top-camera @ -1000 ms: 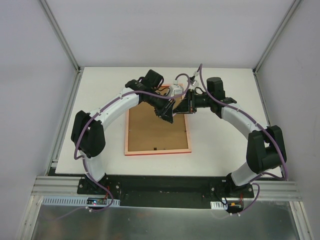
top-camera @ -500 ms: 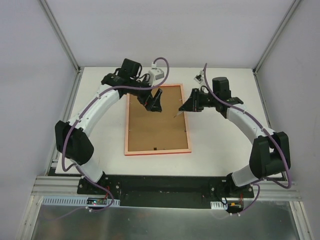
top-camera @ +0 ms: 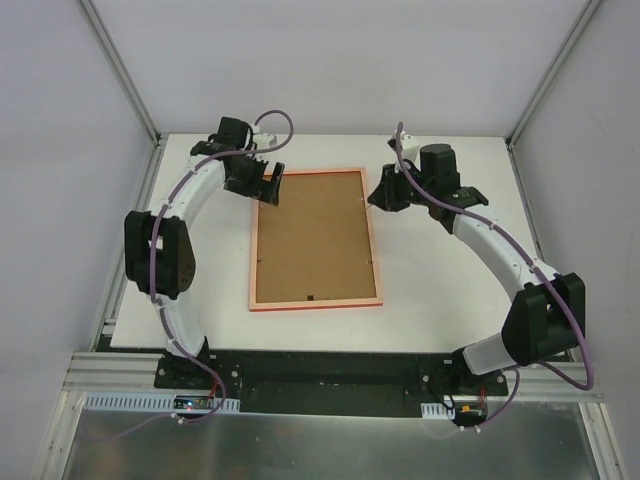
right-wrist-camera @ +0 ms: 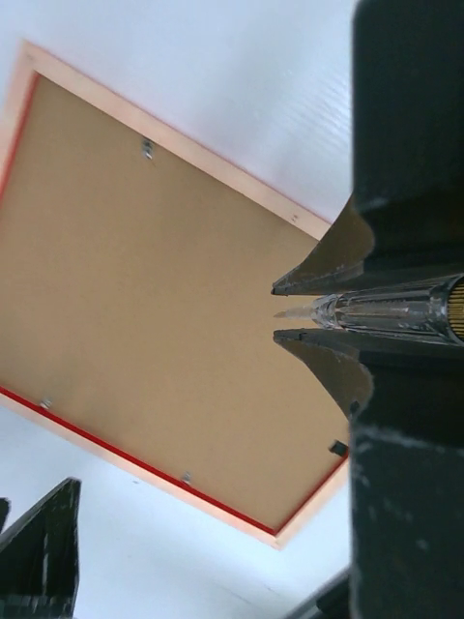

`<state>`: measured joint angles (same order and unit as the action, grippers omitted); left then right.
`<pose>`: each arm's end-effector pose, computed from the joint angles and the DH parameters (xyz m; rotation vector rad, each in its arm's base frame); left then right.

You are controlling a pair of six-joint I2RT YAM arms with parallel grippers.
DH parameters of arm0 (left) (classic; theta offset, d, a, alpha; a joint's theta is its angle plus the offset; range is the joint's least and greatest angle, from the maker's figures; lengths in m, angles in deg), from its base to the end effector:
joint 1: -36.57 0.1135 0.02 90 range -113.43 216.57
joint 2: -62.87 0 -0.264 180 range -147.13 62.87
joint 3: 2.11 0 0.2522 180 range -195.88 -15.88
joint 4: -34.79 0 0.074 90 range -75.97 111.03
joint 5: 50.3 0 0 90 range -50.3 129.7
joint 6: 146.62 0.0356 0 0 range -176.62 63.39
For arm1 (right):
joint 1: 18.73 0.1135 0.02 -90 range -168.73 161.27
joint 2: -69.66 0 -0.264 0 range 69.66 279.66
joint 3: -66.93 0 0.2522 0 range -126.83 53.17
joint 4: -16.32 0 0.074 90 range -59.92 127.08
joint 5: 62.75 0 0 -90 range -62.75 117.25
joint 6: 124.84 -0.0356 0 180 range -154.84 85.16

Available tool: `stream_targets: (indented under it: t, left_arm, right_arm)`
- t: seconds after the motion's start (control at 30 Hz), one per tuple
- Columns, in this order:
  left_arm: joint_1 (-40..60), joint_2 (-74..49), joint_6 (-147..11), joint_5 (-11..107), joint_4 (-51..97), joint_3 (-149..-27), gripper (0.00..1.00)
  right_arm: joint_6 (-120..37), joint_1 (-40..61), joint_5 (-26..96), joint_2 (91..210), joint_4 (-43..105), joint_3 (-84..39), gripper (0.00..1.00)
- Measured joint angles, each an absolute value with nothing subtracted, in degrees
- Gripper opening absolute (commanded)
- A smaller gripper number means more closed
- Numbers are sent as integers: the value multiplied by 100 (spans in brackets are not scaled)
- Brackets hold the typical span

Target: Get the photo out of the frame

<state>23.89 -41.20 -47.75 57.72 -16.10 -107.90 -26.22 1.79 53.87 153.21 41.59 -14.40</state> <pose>0.3944 -0.1000 0.2955 0.5903 2.3408 -0.4117 0.3093 0.1328 0.3172 -0.7920 1.8895 0.6048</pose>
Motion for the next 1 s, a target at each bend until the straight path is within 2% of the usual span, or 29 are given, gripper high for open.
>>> stream_targets:
  t: [0.2, 0.47, 0.6, 0.77, 1.0]
  left_arm:
    - [2743, -5259, -4978, 5211, -1601, -11405, 96]
    - [2874, -5930, -5160, 4940, -1564, -12049, 88]
    - [2872, -6142, -5274, 4953, -1544, -12272, 80]
    - [2870, -6463, -5352, 4962, -1537, -12506, 65]
    - [2870, -6850, -5427, 4964, -1531, -12681, 56]
  right_arm:
    - [-2305, 316, 4768, 15533, 4198, -2094, 1]
    - [-2176, 426, 4375, 16010, 4133, -2575, 1]
    - [-2169, 520, 4298, 16576, 4113, -2918, 1]
    - [-2176, 587, 4289, 17339, 4157, -3536, 1]
    - [-2279, 607, 4375, 18250, 4382, -4625, 1]
